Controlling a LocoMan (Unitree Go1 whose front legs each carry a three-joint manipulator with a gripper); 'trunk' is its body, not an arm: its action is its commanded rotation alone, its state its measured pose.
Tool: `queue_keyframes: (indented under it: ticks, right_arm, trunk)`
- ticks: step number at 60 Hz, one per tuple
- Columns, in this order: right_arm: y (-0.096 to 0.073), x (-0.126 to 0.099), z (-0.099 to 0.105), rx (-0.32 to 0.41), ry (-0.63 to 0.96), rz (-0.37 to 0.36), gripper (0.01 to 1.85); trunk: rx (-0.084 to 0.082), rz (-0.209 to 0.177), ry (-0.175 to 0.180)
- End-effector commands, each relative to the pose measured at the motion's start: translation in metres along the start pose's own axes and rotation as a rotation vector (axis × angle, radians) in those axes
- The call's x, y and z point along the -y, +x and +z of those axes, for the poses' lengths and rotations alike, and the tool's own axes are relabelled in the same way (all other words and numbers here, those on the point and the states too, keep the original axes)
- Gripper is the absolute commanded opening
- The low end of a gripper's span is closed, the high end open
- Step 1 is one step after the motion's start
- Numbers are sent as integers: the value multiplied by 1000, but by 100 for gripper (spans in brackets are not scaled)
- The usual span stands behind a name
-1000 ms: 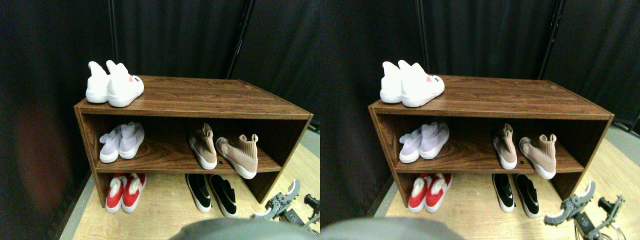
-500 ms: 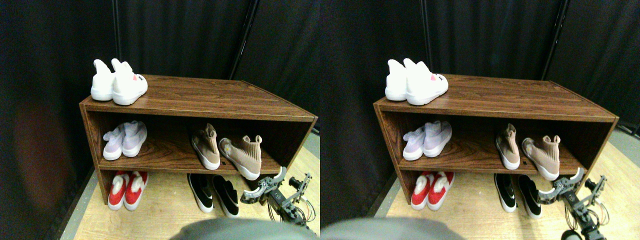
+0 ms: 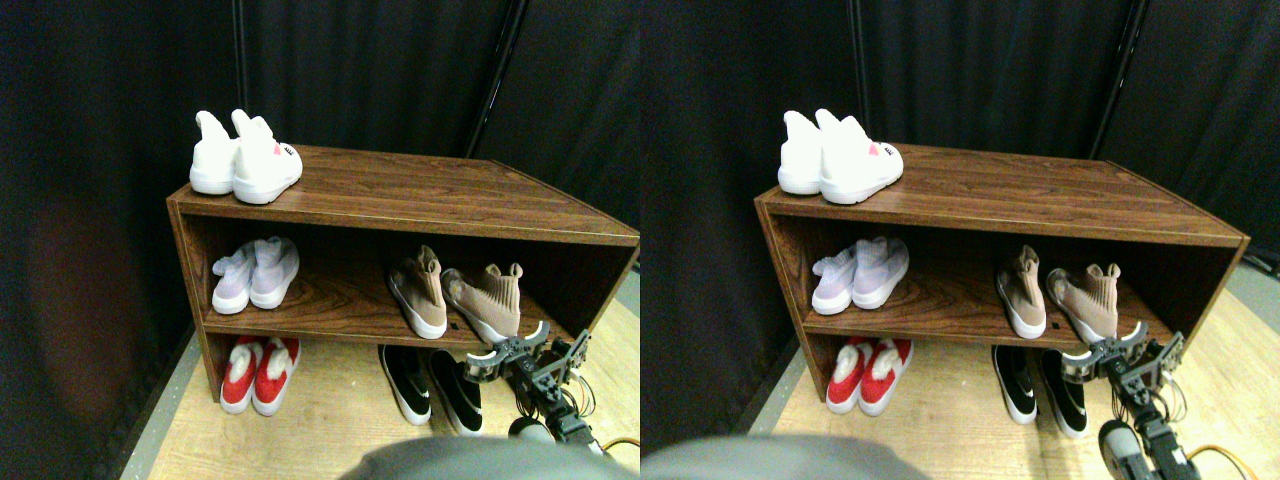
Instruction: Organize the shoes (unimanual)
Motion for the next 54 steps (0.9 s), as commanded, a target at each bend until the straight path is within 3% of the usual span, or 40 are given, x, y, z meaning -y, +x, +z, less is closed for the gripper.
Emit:
queue_keyframes:
  ticks: [1,23,45,54]
  right_arm:
    - [4,-1,0,9,2,12,175]
    - [12,3,0,12,-17,6,169]
    - [4,-1,3,20,-14,17,176]
    - [-8,-7,5,12,-6,47,174]
  trunk:
    - [-21,19,-25]
    - [-23,22,-27]
    - [-24,15,-26]
    - [-20,7,-23]
